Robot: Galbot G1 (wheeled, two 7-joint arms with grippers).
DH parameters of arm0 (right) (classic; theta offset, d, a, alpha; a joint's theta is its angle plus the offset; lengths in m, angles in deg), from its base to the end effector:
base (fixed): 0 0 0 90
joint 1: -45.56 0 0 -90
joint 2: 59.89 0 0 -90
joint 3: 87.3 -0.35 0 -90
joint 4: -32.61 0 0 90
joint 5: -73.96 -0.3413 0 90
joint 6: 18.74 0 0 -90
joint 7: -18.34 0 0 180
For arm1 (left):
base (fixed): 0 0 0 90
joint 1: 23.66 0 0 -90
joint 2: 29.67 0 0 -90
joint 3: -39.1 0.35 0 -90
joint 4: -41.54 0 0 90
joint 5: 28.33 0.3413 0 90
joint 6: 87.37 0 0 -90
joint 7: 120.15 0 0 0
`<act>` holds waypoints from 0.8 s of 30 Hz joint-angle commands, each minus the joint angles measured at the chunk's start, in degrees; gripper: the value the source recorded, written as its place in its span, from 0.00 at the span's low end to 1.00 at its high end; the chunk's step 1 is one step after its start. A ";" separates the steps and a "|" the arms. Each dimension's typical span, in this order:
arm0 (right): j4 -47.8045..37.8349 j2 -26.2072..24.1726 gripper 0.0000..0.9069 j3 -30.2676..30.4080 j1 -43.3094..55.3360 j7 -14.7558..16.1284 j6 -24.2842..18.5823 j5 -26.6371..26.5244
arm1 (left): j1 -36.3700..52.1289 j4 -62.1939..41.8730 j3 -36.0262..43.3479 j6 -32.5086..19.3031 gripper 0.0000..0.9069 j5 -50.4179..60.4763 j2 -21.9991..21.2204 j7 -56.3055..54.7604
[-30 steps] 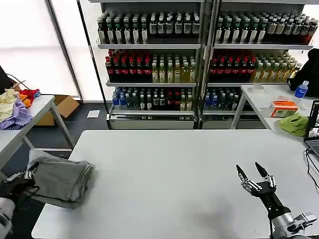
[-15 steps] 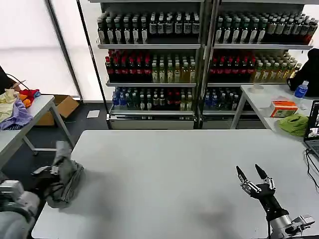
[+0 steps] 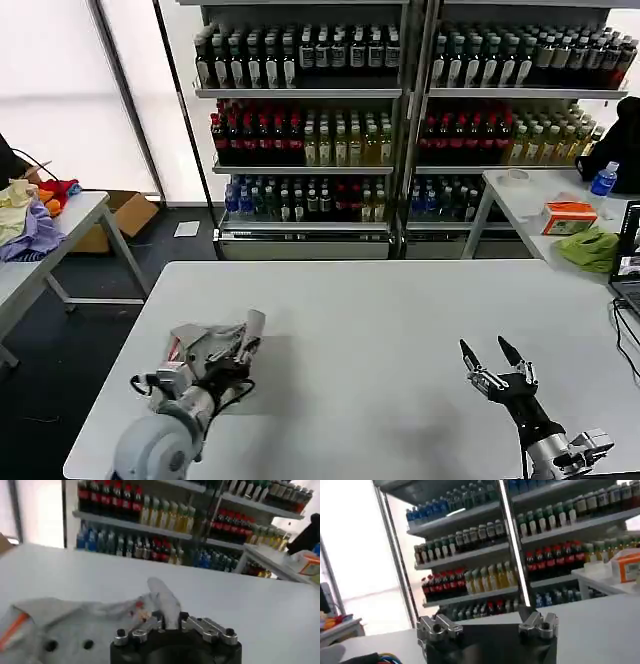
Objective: Fold and organize the clothes.
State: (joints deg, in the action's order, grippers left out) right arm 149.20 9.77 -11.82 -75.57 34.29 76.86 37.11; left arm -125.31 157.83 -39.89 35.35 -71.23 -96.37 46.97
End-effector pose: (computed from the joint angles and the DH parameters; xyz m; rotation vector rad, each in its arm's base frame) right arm 0.1710 -0.1403 -0.2883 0.3515 -3.0193 -0.3497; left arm 0.2526 0.0250 -0.2621 -0.3449 -2.6018 0.3263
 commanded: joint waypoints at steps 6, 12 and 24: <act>4.20 -4.79 1.00 18.22 14.93 -20.94 27.61 -6.21 | 0.83 9.62 -5.64 0.56 1.00 -10.23 -2.10 -4.38; -2.13 -4.59 1.00 38.22 29.63 -26.37 27.59 -12.93 | -2.58 10.97 -20.66 0.43 1.00 -7.32 3.80 0.23; -16.08 -4.47 1.00 57.50 43.47 -19.71 27.40 -22.70 | -9.26 11.94 -31.00 0.34 1.00 -3.39 3.42 4.85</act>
State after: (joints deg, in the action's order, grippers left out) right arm 141.98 5.47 29.05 -44.31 15.28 100.56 21.88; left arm -130.31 167.38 -60.84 35.64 -75.70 -93.91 49.24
